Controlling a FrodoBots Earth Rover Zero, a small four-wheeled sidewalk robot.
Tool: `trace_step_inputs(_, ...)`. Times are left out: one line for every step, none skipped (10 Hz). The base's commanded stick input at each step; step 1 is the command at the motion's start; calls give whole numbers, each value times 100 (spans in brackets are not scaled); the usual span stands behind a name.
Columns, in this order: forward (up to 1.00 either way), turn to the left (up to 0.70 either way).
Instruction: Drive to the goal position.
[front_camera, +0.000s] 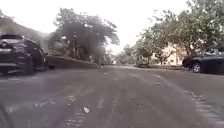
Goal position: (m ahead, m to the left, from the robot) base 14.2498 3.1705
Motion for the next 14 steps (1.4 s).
trace_step_inputs(100, 0)
trace_step_inputs(100, 0)
trace_step_inputs(100, 0)
trace_step_inputs(100, 0)
trace_step_inputs(100, 0)
trace_step_inputs(100, 0)
trace_step_inputs(100, 0)
trace_step_inputs(100, 0)
trace_step_inputs(100, 0)
trace_step_inputs(100, 0)
trace_step_inputs(100, 0)
trace_step_inputs(100, 0)
trace_step_inputs(100, 0)
trace_step_inputs(100, 0)
